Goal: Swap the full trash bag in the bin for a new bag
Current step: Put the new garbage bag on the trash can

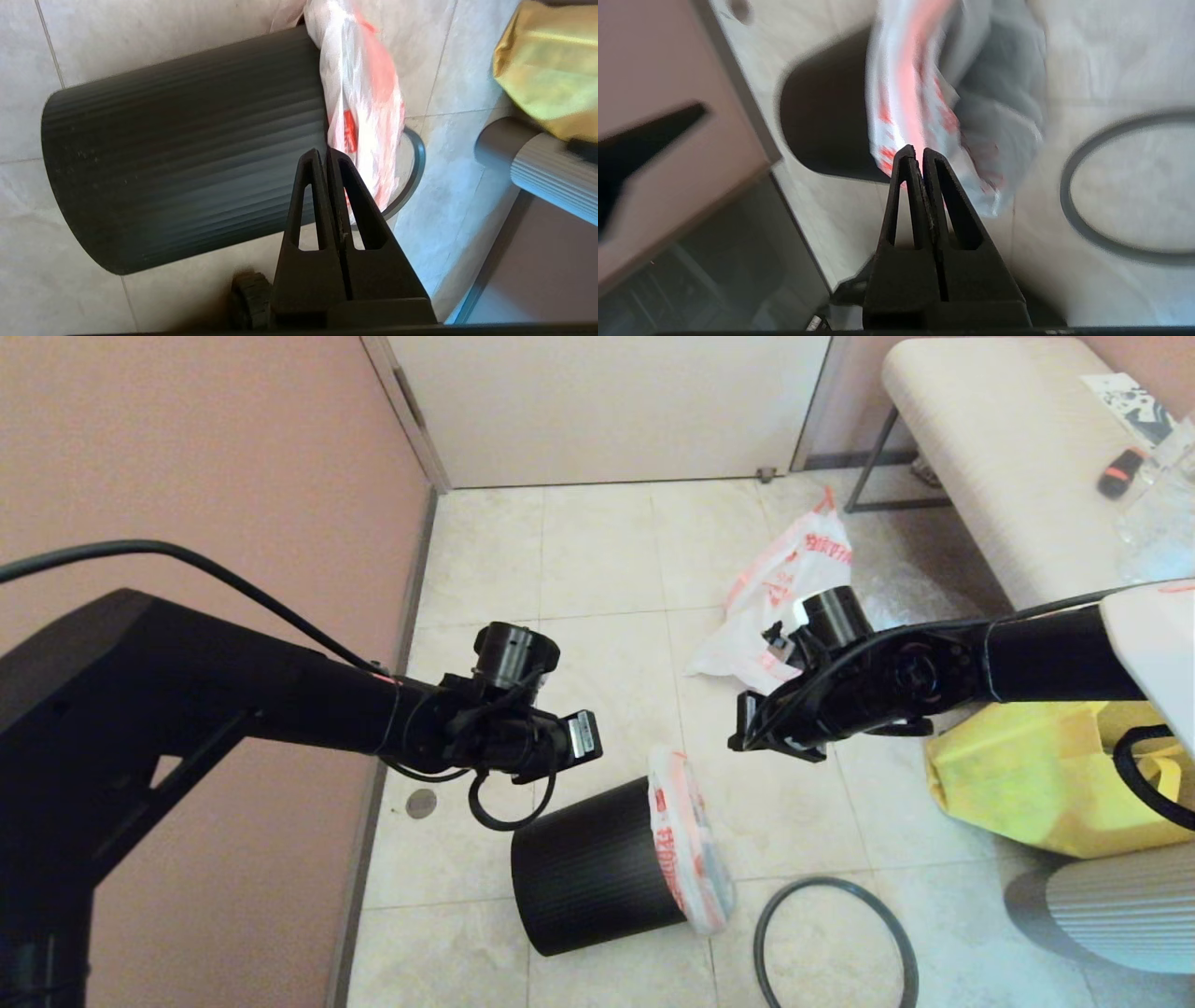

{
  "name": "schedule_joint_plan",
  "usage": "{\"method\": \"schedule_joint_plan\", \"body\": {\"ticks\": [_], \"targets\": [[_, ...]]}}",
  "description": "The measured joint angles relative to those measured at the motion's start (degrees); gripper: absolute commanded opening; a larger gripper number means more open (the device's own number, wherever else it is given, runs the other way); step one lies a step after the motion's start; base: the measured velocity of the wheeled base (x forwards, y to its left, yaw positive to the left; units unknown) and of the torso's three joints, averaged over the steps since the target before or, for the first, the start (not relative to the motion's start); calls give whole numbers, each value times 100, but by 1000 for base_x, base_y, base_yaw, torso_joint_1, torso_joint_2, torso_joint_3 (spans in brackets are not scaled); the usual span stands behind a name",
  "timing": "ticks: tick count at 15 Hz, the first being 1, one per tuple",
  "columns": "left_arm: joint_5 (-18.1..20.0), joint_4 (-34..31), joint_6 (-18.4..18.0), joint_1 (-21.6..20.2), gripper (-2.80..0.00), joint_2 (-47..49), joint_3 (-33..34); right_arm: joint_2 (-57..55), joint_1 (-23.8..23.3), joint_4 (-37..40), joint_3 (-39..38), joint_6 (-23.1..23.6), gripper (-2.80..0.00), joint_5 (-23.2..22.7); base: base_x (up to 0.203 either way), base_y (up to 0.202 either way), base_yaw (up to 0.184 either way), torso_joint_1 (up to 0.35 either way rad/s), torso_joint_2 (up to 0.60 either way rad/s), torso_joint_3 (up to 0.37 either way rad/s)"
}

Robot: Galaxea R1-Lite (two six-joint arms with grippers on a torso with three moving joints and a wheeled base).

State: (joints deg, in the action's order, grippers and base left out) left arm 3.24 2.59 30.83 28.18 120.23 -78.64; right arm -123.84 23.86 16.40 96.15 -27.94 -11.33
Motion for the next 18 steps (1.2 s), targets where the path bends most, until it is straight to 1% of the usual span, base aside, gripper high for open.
{"method": "schedule_joint_plan", "body": {"ticks": [2,4,6,8,10,11,12,13,15,16,17,18], "targets": [[-18,-240,-4,83,-280,92,-129,-184,-11,1,-108,-128,-280,104,0,0,0,0,0,0],[-59,-518,-28,245,-280,188,-267,-143,-143,-26,-255,-421,-280,171,0,0,0,0,0,0],[-260,-818,-269,391,-280,279,-737,126,-430,-33,-666,-586,-280,121,0,0,0,0,0,0],[-645,-1528,-593,530,-280,461,-1639,460,-864,-55,-1217,-599,-280,-3,0,0,0,0,0,0],[-1089,-2462,-910,727,-280,770,-2781,781,-1403,-66,-1718,-587,-280,-261,0,0,0,0,0,0],[-1354,-2798,-1154,839,-280,933,-3118,875,-1630,-94,-1850,-581,-280,-323,0,0,0,0,0,0],[-1760,-3072,-1488,994,-280,1135,-3303,952,-1880,-148,-1977,-566,-280,-398,0,0,0,0,0,0],[-2142,-3284,-1857,1149,-280,1314,-3351,1000,-2095,-254,-2086,-520,-280,-537,0,0,0,0,0,0],[-2564,-3290,-2413,1349,-280,1571,-3393,1048,-2347,-427,-2282,-446,-280,-1037,0,0,0,0,0,0],[-2652,-3151,-2510,1401,-280,1664,-3393,1048,-2388,-461,-2343,-420,-280,-1288,0,0,0,0,0,0],[-2657,-3048,-2439,1418,-280,1713,-3373,1020,-2404,-504,-2369,-363,-280,-1484,0,0,0,0,0,0],[-2658,-3028,-2222,1429,-280,1731,-3343,966,-2397,-636,-2378,-270,-280,-1711,0,0,0,0,0,0]]}}
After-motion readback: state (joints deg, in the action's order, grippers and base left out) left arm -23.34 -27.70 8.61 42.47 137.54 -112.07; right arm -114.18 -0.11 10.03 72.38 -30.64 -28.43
